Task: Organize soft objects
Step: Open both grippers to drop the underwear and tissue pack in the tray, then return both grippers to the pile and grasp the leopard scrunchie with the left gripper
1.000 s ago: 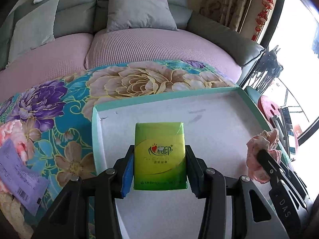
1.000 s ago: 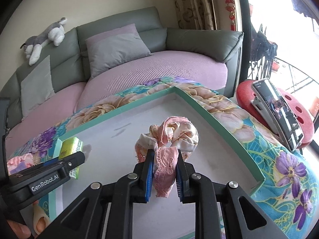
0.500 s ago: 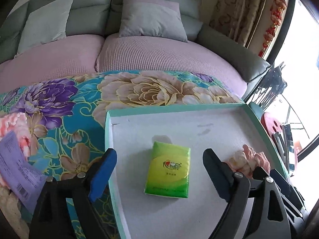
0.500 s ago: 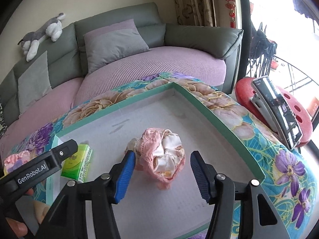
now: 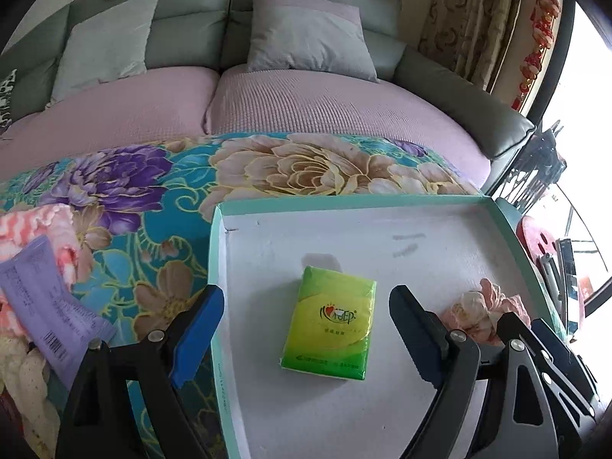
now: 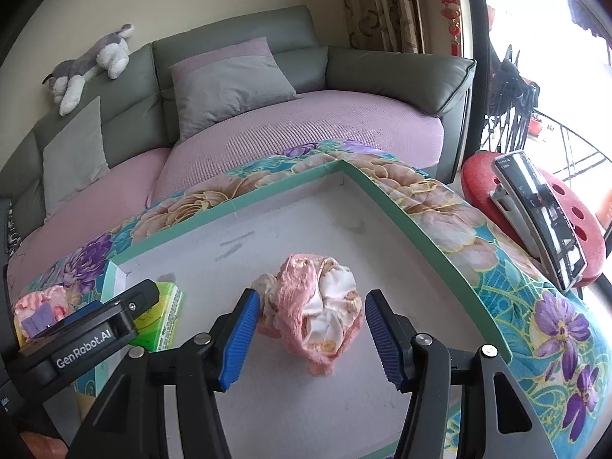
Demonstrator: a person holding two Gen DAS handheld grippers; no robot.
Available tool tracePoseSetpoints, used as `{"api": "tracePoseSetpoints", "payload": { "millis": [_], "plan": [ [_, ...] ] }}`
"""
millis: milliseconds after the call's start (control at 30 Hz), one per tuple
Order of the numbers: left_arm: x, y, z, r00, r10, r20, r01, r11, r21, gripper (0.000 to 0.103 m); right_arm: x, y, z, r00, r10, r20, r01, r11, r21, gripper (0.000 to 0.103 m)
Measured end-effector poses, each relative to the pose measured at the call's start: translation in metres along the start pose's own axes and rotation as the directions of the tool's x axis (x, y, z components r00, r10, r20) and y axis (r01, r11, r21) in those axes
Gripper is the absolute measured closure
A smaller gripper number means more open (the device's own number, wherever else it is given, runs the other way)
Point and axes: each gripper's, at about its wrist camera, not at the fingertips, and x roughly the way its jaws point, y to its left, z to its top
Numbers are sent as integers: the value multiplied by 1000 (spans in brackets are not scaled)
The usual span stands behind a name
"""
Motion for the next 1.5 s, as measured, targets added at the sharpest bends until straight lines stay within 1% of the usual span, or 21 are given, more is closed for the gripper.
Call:
{"api": "tracePoseSetpoints", "payload": {
  "millis": [133,267,433,500,600,633,700,733,800,967,1033,1100,1200,1233,1267,1300,1333,1367,1400,1433,1500],
  "plan": [
    [-8,6,-7,999,34,9,-34,999,-19,14,1,3,0,1000,4,-7,-4,1000,-7,42],
    [-15,16,-12,998,56,20,-55,997,-59,14,2,5,-1,1000,10,-10,-10,1000,-10,42],
    [-21,27,-17,996,89,25,-86,993,-85,14,2,9,-2,999,27,-17,-27,999,-21,42],
    [-23,30,-19,996,88,23,-85,992,-97,14,2,11,-2,999,31,-18,-31,999,-28,42],
    [-31,30,-16,996,67,53,-61,993,-101,14,2,14,-2,999,40,-27,-41,998,-41,42],
    [-34,28,-15,996,63,62,-57,994,-96,14,2,15,-2,999,43,-29,-44,998,-47,42],
    [-42,25,-11,996,51,79,-44,996,-80,9,0,17,-1,998,49,-33,-51,997,-57,41],
    [-46,24,-10,996,46,82,-40,996,-79,7,-2,18,-1,998,55,-37,-57,997,-57,41],
    [-51,26,-8,995,47,84,-40,995,-90,6,-4,20,-1,996,72,-50,-75,996,-56,34],
    [-71,42,-8,993,79,93,-68,991,-114,5,-6,28,-4,993,76,-91,-84,993,-87,32],
    [-84,52,-10,989,103,110,-89,988,-127,5,-7,33,-6,992,82,-97,-92,990,-104,32],
    [-101,71,-13,983,137,125,-118,982,-151,5,-12,38,-7,989,111,-95,-122,986,-114,32],
    [-127,101,-19,967,212,143,-182,964,-194,5,-21,51,-7,982,170,-85,-180,975,-132,32],
    [-143,119,-21,953,260,158,-222,949,-223,5,-24,56,-8,981,178,-80,-188,972,-143,32],
    [-153,130,-23,942,292,165,-249,939,-240,5,-27,63,-8,978,193,-75,-203,966,-161,32],
    [-167,144,-24,925,339,173,-288,921,-262,5,-31,71,-9,974,215,-73,-224,958,-178,32],
    [-176,154,-26,913,369,176,-314,908,-277,5,-34,78,-9,970,232,-72,-242,952,-190,32],
    [-192,170,-28,888,423,179,-360,883,-301,5,-38,86,-10,965,254,-71,-263,943,-204,32],
    [-200,177,-30,876,449,178,-383,870,-312,5,-43,95,-12,958,277,-73,-287,932,-220,32],
    [-215,190,-34,849,500,173,-427,841,-332,5,-46,103,-14,953,294,-74,-303,924,-235,32],
    [-231,206,-40,819,550,163,-471,808,-355,5,-53,119,-18,942,327,-78,-336,903,-267,32]
  ]
}}
